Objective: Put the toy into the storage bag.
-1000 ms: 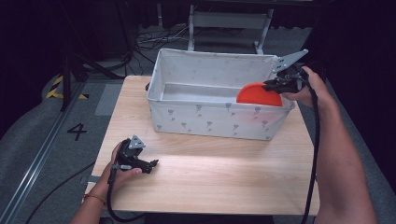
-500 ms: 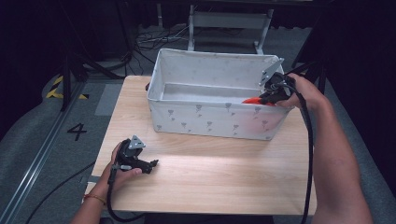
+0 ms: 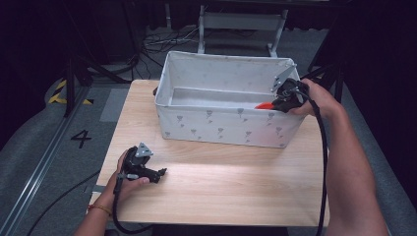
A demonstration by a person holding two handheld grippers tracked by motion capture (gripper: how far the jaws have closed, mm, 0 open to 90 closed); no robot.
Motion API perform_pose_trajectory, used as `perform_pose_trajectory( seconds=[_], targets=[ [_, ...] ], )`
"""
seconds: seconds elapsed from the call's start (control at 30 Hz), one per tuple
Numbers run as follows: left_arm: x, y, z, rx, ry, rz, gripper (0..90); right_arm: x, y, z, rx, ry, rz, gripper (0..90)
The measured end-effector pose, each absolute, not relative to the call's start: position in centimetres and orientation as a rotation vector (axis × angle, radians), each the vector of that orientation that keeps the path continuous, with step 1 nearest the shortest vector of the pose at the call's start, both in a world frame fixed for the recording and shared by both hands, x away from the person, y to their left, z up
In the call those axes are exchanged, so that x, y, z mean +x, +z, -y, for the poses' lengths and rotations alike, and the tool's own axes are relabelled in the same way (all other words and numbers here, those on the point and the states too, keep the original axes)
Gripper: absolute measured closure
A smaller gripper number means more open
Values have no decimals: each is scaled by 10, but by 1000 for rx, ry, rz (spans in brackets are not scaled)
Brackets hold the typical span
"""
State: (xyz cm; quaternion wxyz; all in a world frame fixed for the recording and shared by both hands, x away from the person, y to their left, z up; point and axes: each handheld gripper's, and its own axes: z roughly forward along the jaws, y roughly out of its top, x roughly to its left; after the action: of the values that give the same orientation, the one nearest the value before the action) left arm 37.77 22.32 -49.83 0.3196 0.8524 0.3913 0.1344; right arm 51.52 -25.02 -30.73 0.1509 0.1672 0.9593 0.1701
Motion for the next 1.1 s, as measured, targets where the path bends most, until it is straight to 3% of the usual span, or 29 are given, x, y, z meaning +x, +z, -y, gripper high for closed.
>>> perform_pose_trajectory(
  seconds=[0.1, 0.33, 0.5, 0.8, 1.1],
  targets=[
    [378, -498, -223, 2241, 354, -1028, 7, 511, -306, 251, 495, 529, -2725, 639],
    [378, -498, -223, 2241, 354, -1029, 6, 498, -300, 259, 681, 733, -2538, 393],
    [378, -498, -223, 2240, 351, -1031, 6, 489, -293, 269, 813, 899, -2403, 294],
    [378, -498, -223, 2240, 352, -1031, 6, 475, -293, 283, 991, 990, -2272, 226],
    [378, -498, -223, 2240, 356, -1032, 6, 449, -285, 289, 1003, 1003, -2200, 234]
  ],
)
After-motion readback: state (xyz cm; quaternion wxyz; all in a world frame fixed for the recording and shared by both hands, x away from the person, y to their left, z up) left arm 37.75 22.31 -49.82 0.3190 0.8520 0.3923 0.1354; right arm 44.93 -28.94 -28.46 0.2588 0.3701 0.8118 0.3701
